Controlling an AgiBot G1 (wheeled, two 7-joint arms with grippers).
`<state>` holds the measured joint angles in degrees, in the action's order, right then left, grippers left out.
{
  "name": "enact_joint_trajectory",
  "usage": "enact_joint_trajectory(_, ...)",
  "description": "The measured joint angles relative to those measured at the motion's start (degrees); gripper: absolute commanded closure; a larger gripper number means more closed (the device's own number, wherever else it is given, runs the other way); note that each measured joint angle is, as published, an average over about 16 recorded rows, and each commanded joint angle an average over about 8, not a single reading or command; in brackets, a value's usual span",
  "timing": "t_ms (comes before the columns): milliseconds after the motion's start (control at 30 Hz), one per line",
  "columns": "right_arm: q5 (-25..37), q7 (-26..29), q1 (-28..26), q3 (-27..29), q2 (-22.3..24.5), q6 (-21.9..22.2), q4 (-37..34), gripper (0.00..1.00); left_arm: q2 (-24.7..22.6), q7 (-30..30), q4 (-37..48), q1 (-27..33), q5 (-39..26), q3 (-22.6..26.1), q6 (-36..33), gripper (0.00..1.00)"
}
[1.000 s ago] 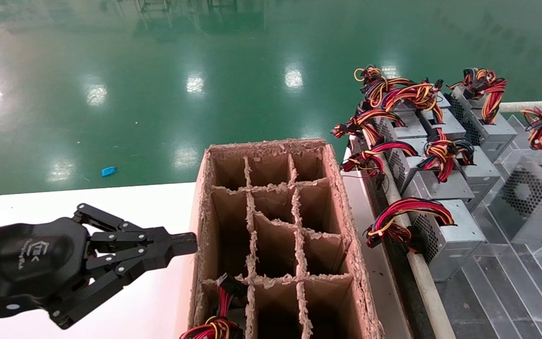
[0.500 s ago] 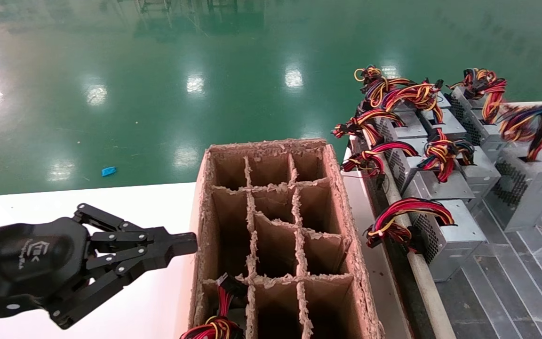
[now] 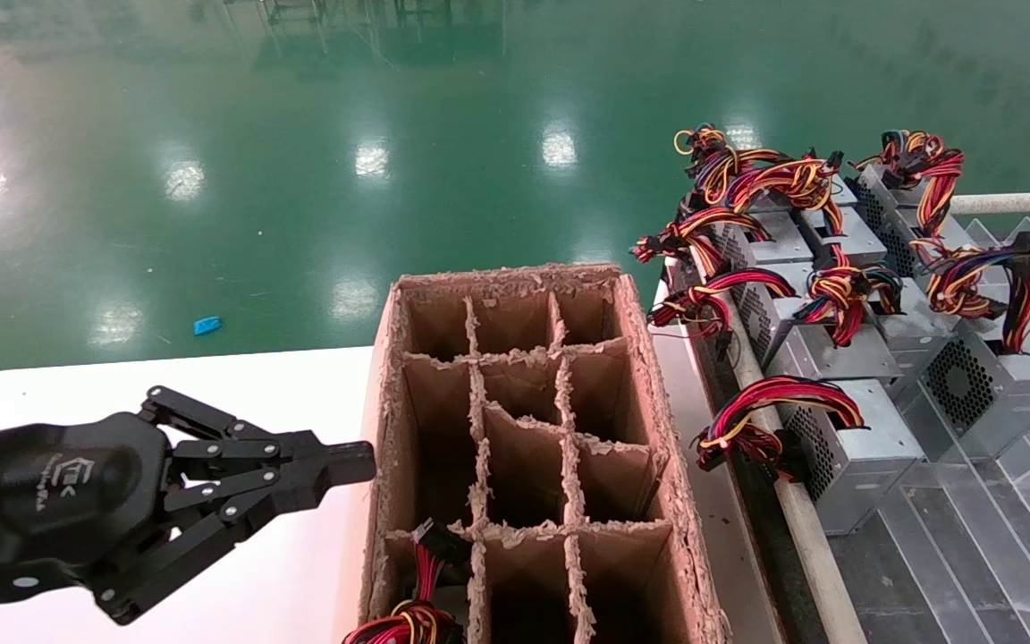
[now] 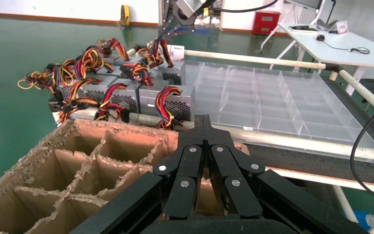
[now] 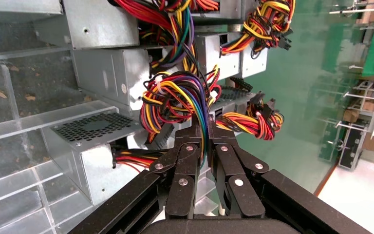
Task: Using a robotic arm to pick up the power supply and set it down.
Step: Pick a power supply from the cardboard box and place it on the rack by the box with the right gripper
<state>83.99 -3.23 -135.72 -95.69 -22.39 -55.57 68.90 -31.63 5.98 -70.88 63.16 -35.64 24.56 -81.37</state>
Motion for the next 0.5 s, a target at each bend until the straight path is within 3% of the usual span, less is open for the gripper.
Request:
enact_joint_trajectory(33,0.0,0.1,0.0,0.0,0.0,0.0,0.1,0.00,0.0,0.0,0.0,0.0,0.0,0.0,0.0,1.00)
enact_joint_trajectory(500,1.6,2.2,-1.8,-0.2,0.0,-3.3,2.3,0.00,0.0,0.0,0.0,0.0,0.0,0.0,0.0,1.00)
